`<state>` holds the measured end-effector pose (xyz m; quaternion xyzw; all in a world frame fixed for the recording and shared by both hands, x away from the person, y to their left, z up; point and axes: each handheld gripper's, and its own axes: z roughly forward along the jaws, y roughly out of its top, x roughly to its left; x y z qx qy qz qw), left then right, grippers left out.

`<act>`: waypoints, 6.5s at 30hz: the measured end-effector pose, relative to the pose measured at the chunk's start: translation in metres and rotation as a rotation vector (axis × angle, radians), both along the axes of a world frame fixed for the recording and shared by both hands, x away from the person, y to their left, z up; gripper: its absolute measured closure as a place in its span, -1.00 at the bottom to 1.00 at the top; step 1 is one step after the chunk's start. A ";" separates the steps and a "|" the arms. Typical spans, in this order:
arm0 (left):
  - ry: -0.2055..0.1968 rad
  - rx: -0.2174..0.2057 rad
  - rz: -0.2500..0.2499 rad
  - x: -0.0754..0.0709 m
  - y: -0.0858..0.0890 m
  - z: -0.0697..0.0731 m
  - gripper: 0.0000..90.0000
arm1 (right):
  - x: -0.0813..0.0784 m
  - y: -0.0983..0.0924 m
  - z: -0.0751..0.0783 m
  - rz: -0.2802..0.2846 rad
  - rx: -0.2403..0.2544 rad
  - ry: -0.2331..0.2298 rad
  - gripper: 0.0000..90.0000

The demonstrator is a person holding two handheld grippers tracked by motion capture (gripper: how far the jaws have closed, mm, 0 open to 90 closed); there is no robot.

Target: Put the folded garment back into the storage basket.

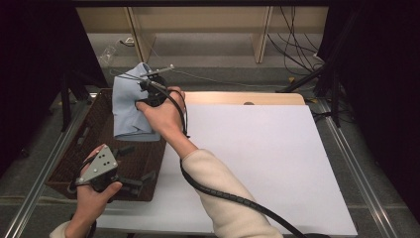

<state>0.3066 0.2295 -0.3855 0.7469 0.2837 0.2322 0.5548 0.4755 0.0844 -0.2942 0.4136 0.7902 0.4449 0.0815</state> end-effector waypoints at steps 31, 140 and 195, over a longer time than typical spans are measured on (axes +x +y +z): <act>-0.001 0.002 0.001 0.001 0.001 0.000 -1.00 | 0.001 0.019 0.000 0.023 0.005 0.006 0.38; 0.001 -0.002 0.010 0.000 0.001 -0.001 -1.00 | 0.002 -0.078 -0.028 0.027 -0.143 -0.173 -0.65; -0.002 -0.001 0.017 0.000 0.001 -0.002 -1.00 | -0.032 -0.201 -0.050 -0.113 -0.131 -0.177 -0.65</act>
